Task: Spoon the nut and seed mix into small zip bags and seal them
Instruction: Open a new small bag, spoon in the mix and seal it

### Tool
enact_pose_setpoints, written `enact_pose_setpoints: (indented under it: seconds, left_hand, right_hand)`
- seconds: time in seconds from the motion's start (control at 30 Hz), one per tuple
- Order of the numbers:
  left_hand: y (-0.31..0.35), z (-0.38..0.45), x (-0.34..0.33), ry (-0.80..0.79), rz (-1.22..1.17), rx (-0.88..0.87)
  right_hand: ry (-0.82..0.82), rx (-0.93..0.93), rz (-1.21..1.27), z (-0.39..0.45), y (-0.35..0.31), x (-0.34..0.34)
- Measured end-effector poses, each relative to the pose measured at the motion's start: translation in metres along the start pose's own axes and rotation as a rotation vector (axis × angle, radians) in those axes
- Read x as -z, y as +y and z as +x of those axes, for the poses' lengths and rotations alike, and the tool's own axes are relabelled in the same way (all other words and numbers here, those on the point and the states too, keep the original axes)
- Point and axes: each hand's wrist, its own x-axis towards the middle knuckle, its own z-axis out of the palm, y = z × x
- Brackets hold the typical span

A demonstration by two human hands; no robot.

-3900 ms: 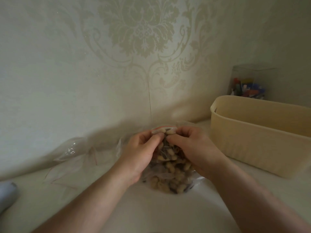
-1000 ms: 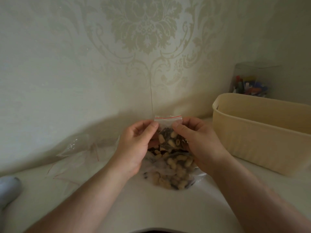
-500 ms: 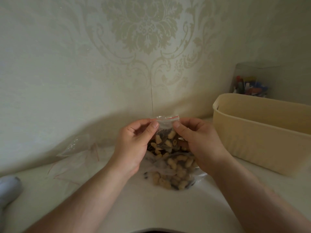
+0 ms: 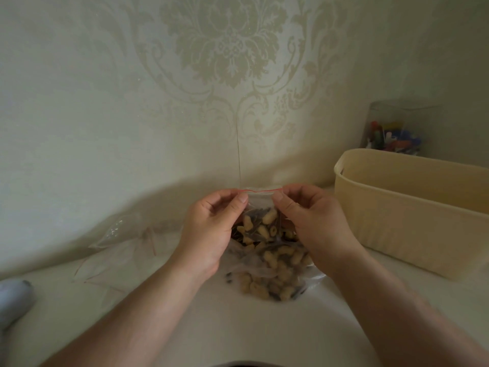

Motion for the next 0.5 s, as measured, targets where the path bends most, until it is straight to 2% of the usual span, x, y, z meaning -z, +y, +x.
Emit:
enact_pose_setpoints:
  seconds: [0.23, 0.5]
  left_hand:
    - [0.0002, 0.0010, 0.0021, -0.001, -0.011, -0.025]
    - [-0.0038, 0.0020, 0.0033, 0.008, 0.044, -0.065]
  right_hand:
    - [-0.020, 0.023, -0.082, -0.0013, -0.0011, 0.0007]
    - [0.029, 0.015, -0.177, -0.0018, -0.0024, 0.0001]
